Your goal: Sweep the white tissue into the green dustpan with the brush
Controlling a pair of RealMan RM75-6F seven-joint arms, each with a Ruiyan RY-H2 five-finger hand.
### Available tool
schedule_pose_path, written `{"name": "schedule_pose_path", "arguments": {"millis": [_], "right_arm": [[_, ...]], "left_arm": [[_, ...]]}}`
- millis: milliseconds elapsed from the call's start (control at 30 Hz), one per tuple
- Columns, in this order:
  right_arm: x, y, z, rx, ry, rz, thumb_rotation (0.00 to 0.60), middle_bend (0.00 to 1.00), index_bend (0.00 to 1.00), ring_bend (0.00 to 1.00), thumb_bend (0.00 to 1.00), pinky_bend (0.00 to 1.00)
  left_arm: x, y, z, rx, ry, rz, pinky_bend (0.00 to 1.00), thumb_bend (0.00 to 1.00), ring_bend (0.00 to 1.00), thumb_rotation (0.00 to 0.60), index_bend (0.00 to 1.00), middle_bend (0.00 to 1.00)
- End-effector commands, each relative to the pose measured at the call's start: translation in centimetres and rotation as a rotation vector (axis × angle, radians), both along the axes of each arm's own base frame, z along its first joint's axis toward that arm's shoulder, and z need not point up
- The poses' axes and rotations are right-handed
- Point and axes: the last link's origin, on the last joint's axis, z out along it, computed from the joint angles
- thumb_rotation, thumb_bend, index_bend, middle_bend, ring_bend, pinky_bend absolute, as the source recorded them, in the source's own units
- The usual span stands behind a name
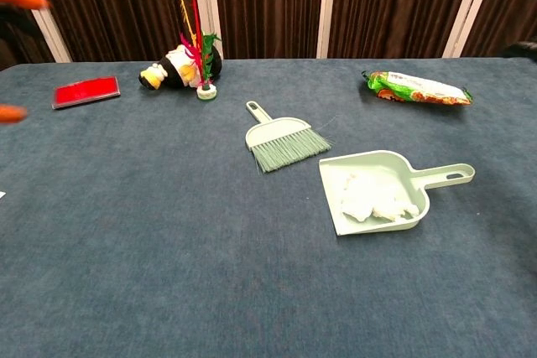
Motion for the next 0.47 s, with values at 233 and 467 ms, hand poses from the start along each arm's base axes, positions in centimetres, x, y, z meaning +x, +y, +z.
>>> {"name": "schedule_pose_path", "arguments": {"millis": [233,467], "right_arm": [[-4.5,7.7,4.6,-0.027,-0.148,-0.047,0.600,0.00,0.00,0.00,0.21,0.00],[-6.5,11.1,5.9,-0.090,-0.124,0.024,0.600,0.00,0.00,0.00,0.20,0.00]], "left_arm": [[-6.3,-7.6,2.8,0.017,0.138,0.076,0.00,0.00,0.00,0.600,0.00,0.00],[-9.8,-9.7,3.4,0.080,0.252,0.057,0.00,0.00,0.00,0.600,0.00,0.00]]}}
